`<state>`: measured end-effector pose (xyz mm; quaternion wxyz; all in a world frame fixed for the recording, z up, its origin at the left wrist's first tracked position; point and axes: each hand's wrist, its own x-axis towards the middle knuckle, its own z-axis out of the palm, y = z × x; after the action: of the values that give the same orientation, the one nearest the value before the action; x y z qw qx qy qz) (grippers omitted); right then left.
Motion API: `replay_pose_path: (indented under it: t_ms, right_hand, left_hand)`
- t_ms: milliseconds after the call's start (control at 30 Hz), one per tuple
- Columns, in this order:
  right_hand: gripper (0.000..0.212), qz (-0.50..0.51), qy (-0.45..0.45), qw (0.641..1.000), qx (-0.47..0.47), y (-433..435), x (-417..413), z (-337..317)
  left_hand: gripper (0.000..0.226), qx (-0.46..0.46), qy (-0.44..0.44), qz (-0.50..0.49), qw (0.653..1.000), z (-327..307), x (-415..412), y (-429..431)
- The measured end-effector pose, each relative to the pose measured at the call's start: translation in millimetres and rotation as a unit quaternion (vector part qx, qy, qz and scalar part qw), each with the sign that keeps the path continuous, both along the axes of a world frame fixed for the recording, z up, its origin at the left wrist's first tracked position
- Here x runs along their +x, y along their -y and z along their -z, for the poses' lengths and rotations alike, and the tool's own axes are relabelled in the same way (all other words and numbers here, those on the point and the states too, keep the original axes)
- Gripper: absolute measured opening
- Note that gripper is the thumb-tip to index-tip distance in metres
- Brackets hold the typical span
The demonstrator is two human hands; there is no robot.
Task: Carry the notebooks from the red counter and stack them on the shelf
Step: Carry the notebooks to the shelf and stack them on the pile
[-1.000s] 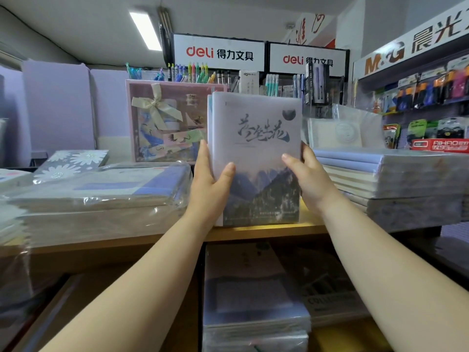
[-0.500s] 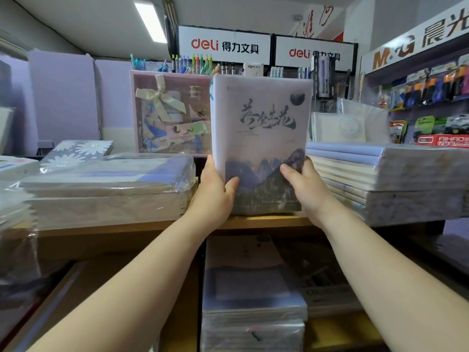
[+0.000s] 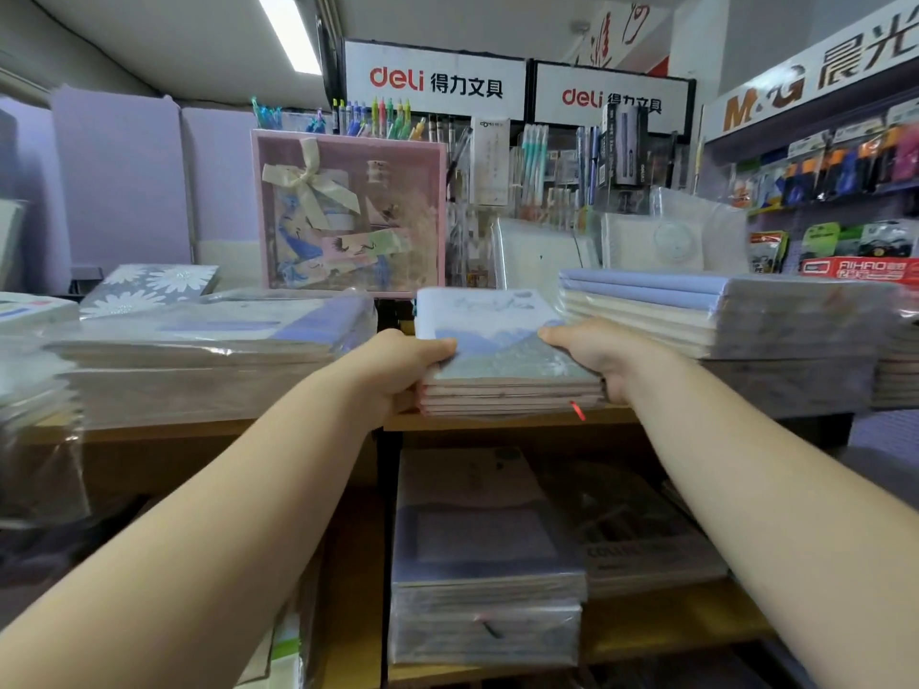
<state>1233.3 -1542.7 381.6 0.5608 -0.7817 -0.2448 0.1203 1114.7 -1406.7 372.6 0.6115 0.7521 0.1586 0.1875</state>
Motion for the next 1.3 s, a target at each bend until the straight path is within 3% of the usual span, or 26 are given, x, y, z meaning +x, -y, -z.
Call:
replay_pose_path:
  t_ms: [133,233,467,533,600,700,833,933,1133,1300]
  right_hand:
    - [0.026,0.026,-0.023,0.999,-0.017,-5.7,0.2,2.1]
    - [0.025,0.026,-0.032,0.999,-0.031,-8.2,-2.0,-0.9]
    - [0.017,0.009,0.020,0.999,-0.047,2.4,-8.3,-1.8]
    - [0.041,0.010,0.026,0.999,-0.024,9.4,-8.3,-1.9]
    - [0.054,0.001,0.043,0.999,0.015,17.1,-8.7,4.0]
    - [0.053,0.042,0.107,0.989,0.096,18.7,-13.9,20.2]
    - [0.050,0.084,0.065,0.973,0.205,4.0,-24.3,36.1]
    - [0.049,0.119,0.068,0.962,0.237,-2.3,-22.6,37.8]
    - [0.049,0.170,0.159,0.959,0.161,-5.7,-17.3,33.5]
    - [0.047,0.076,0.248,0.962,0.082,17.9,-15.3,47.2]
  left_hand:
    - [0.014,0.011,0.024,0.037,0.999,3.9,-8.5,-1.2]
    - [0.004,0.083,0.032,0.061,0.994,10.1,-14.7,0.3]
    - [0.031,0.233,0.100,0.050,0.966,19.2,-21.1,3.4]
    - [0.022,0.257,0.104,0.020,0.960,24.1,-22.3,1.2]
    - [0.035,0.284,0.106,-0.016,0.953,27.5,-22.7,6.2]
    - [0.051,0.221,0.147,-0.079,0.961,32.5,-16.5,20.5]
    - [0.046,0.107,0.188,-0.157,0.964,33.7,-2.4,35.9]
    - [0.035,0.156,0.203,-0.193,0.947,33.2,4.2,36.9]
    - [0.040,0.318,0.122,-0.131,0.931,35.1,2.6,17.0]
    - [0.065,0.389,0.102,-0.134,0.906,51.4,-21.1,12.8]
